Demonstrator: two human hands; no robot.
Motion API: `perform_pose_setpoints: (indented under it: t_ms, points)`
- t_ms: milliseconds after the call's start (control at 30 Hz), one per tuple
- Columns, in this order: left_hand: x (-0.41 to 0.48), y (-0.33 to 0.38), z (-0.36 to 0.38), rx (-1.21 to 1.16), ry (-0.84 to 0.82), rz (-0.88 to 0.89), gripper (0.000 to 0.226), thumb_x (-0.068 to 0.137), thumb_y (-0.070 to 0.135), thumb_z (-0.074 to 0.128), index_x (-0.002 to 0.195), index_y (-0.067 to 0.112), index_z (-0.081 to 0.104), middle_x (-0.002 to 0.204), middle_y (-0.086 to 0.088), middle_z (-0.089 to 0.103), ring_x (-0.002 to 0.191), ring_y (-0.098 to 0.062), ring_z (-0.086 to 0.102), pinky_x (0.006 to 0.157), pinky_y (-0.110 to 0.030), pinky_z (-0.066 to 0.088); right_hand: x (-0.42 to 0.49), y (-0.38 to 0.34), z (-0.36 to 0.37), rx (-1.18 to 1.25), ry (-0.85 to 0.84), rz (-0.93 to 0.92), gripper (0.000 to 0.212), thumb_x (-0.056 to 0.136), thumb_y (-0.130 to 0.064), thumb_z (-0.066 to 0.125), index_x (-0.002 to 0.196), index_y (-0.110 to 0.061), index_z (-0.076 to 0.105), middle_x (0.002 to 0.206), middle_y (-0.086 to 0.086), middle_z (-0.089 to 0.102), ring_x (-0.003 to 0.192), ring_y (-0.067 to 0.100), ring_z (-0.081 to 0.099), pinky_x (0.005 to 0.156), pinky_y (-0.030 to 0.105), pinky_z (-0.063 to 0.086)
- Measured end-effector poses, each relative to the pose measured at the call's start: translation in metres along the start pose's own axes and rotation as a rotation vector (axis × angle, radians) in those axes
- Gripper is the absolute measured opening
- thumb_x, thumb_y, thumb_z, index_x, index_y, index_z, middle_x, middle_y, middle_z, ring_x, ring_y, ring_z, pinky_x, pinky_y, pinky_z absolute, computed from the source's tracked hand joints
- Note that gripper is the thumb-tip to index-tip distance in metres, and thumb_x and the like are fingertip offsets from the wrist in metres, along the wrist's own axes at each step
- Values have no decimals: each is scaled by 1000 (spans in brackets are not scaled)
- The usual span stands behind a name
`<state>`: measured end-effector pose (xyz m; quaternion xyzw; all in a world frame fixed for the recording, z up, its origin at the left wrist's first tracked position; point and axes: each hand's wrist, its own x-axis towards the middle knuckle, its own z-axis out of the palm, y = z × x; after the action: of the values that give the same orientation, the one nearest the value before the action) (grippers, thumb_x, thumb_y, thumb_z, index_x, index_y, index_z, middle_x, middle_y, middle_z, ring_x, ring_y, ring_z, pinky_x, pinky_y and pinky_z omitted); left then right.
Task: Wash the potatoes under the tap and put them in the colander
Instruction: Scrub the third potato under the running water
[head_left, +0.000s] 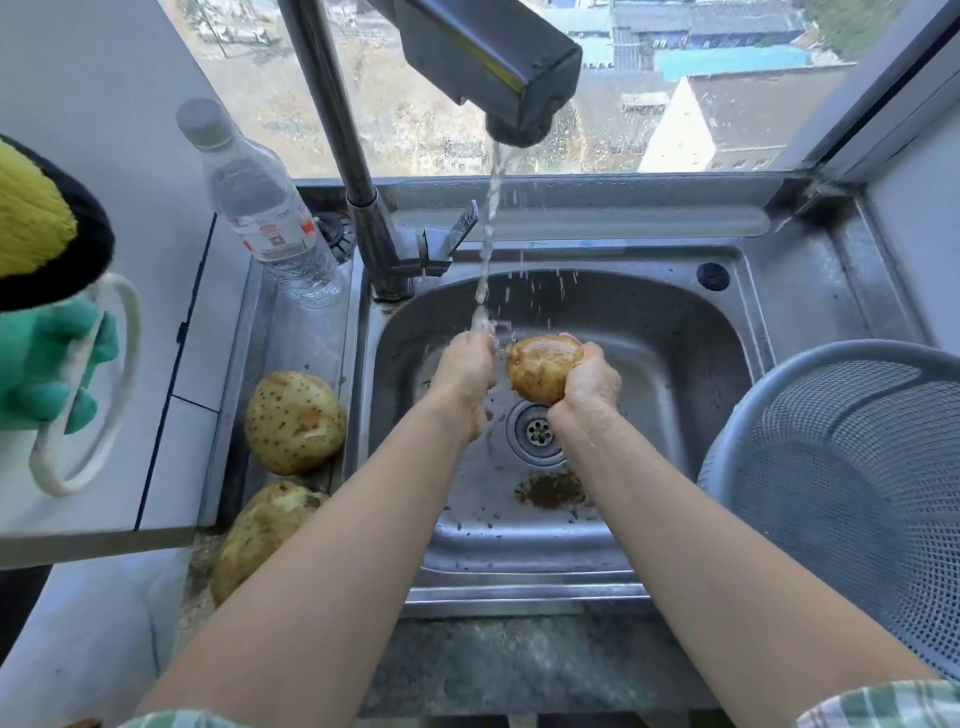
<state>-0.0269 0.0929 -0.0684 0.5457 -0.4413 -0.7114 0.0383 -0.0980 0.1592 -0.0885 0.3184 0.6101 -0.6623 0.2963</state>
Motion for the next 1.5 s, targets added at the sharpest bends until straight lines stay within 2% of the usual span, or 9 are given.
perform_pose_setpoints:
  t_ms: [167,300,400,633,833,1000,1233,1400,1500]
  points:
    - [-1,-6,-21,-332,-258,-124,77,97,67,-3,157,25,21,167,-4,13,152,-42,3,115,-68,-10,-9,3,1,-25,-35,22,36,101,-27,44,71,-20,63,107,14,61,87,29,62,54,34,52]
    - [-4,-11,-24,-327,-276,-111,66,100,64,19,126,20,61,139,-14,57,135,-32,43,112,-63,23,-29,9,17,0,-192,57,28,98,-33,52,78,-17,63,103,14,65,88,30,66,76,45,59]
    - [-4,-15,-17,-375,-102,-31,46,94,43,56,130,13,57,131,-15,62,109,-27,60,75,-40,56,-39,24,22,-193,-386,-128,21,92,-35,63,100,-16,62,100,6,66,93,25,65,83,43,58]
    - [4,-18,-22,-362,182,66,34,103,37,46,122,11,55,110,-15,66,91,-28,69,51,-34,59,-26,28,20,-506,-490,-290,31,102,-30,43,92,-20,70,93,6,71,91,23,68,81,39,59]
    - [11,-22,-34,-481,141,43,32,104,31,39,103,14,66,94,-5,71,92,-21,67,62,-26,52,-38,48,19,-1063,-584,-1134,39,100,-25,37,120,-12,68,128,6,65,125,21,52,110,38,37]
    - [0,-18,-27,-329,175,31,39,104,29,33,114,7,62,100,-20,69,82,-32,68,51,-38,59,-13,14,44,-1030,-575,-495,34,97,-19,44,105,-11,75,109,13,72,102,28,64,90,41,51]
    - [3,-17,-38,-342,144,32,30,103,29,37,101,15,64,89,-6,68,84,-22,66,56,-28,52,-37,40,31,-1317,-584,-1097,40,103,-25,32,122,-10,64,127,10,62,121,27,54,105,39,38]
    - [-7,-17,-33,-124,115,116,40,106,31,30,116,8,61,108,-22,67,80,-31,70,52,-37,60,-20,2,34,-981,-630,-220,30,101,-19,39,108,-6,65,112,16,66,99,28,62,87,37,51]
    - [-4,-18,-35,-291,157,47,44,107,38,29,122,8,58,105,-20,68,83,-29,69,49,-35,59,-32,18,30,-1032,-635,-452,39,103,-27,35,117,-4,63,120,16,63,109,28,58,99,45,47]
